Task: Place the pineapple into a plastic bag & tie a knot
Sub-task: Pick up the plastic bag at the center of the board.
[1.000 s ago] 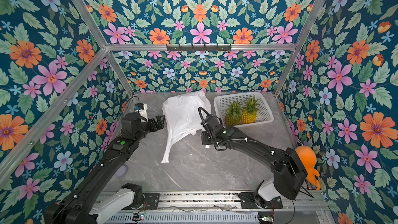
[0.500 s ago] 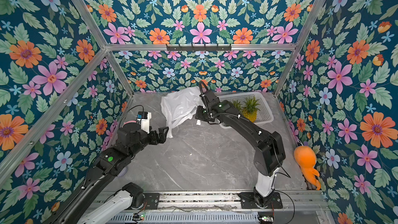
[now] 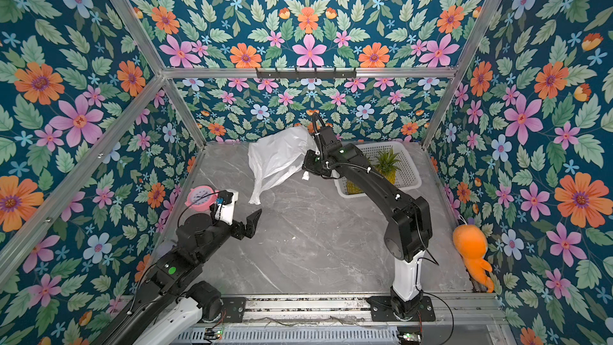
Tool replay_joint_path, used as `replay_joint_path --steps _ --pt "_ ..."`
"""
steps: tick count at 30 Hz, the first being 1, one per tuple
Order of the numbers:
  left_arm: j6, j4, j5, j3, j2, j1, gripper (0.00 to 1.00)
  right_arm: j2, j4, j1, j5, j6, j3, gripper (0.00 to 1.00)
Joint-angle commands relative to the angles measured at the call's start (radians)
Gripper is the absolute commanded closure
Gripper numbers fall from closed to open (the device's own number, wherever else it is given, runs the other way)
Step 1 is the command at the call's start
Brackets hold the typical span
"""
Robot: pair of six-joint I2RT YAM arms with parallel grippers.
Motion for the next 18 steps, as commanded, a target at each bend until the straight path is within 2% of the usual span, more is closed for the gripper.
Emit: replay_joint_path --steps 1,4,6,8,9,12,15,18 --pt "0.007 0.1 -0.086 0.003 0.068 0.0 0.0 -0.007 -0.012 -0.002 -0.024 0.012 0.013 1.0" --pt "-0.044 0.216 -0.079 -0.027 0.14 0.0 0.02 -0.013 -0.008 -0.002 -0.036 0.015 0.014 1.0" --pt "-0.057 0.376 -0.135 -0.095 0.168 0.0 0.06 -0.02 -0.003 -0.002 -0.04 0.017 0.008 1.0" --pt "-0.047 0.547 -0.179 -0.159 0.2 0.0 0.15 -0.024 -0.003 -0.003 -0.046 0.018 0.002 1.0" --pt "-0.036 0.619 -0.196 -0.173 0.224 0.0 0.23 -0.025 -0.003 -0.003 -0.051 0.017 -0.001 1.0" --pt "-0.022 0.73 -0.2 -0.162 0.294 0.0 0.37 -0.03 -0.008 -0.004 -0.062 0.012 -0.009 1.0" --pt "-0.016 0.8 -0.231 -0.152 0.337 0.0 0.37 -0.037 -0.004 -0.006 -0.072 0.009 -0.019 1.0" --pt "-0.004 0.844 -0.255 -0.154 0.348 0.0 0.34 -0.043 0.001 -0.005 -0.075 0.009 -0.029 1.0"
